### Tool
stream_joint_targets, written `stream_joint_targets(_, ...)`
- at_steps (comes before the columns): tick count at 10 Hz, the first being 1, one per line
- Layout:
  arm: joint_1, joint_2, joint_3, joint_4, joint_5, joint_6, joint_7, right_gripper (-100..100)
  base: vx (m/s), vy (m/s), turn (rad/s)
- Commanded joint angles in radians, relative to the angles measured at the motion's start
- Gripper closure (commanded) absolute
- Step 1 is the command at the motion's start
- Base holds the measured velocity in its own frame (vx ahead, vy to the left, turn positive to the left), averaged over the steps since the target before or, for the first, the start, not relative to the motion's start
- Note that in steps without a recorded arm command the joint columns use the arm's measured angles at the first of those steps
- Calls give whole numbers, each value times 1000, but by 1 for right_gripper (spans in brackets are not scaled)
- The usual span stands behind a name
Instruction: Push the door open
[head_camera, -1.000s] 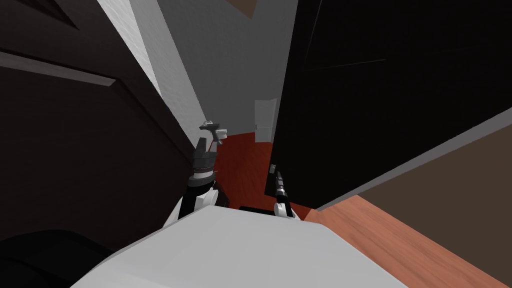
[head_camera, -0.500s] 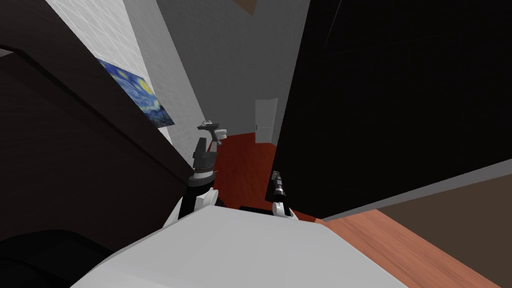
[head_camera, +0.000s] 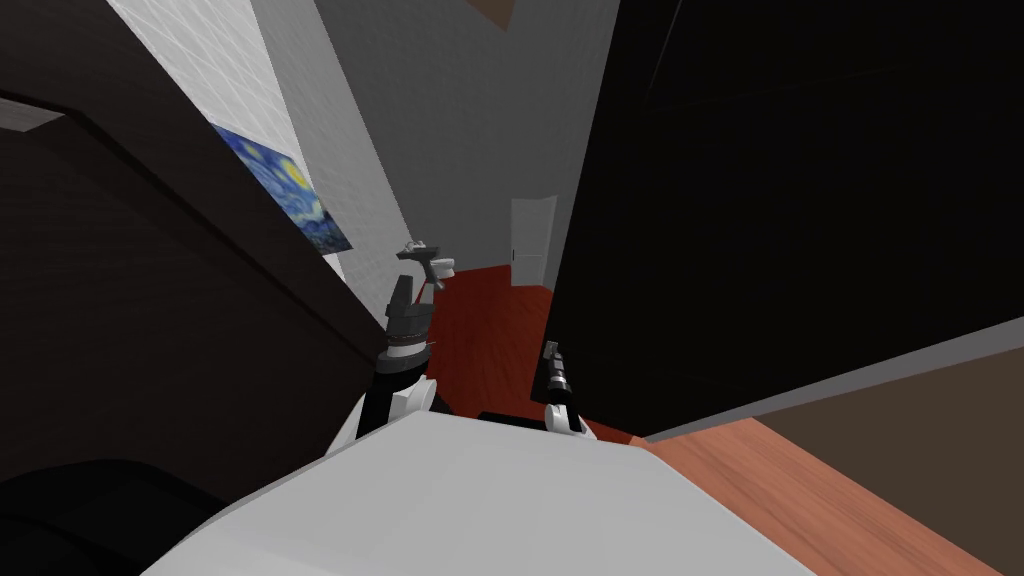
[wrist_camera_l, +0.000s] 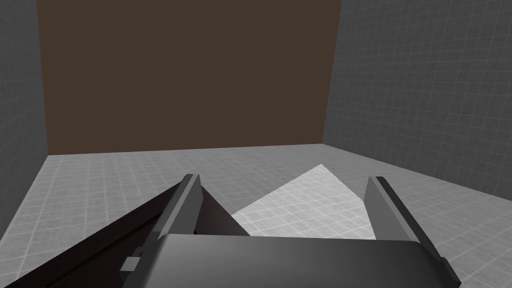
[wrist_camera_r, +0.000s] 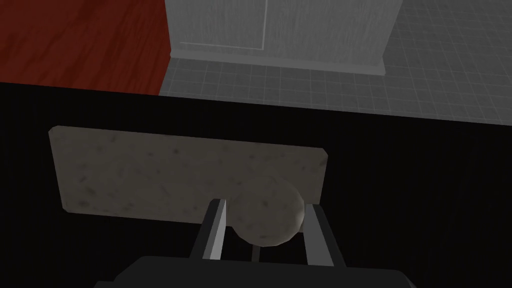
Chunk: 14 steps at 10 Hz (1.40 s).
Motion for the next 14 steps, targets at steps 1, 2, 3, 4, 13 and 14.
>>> stream_joint_targets(1, -1, -1, -1, -1, -1, -2, -1, 100, 0, 0, 0)
stream_joint_targets(2, 1, -25, -19, -1, -15, -5, 13, 100, 109, 18, -55)
stream_joint_targets(3, 1, -25, -19, -1, -15, -5, 13, 100, 159, 24, -33)
stream_joint_targets(4, 1, -34, -31, -2, -24, -9, 21, 100, 183, 26, -69)
stream_joint_targets(13, -29, -44, -178, 33, 56, -5, -16, -100, -8, -58, -15)
stream_joint_targets(14, -34, -39, -198, 38, 69, -5, -23, -100, -100, -11, 23)
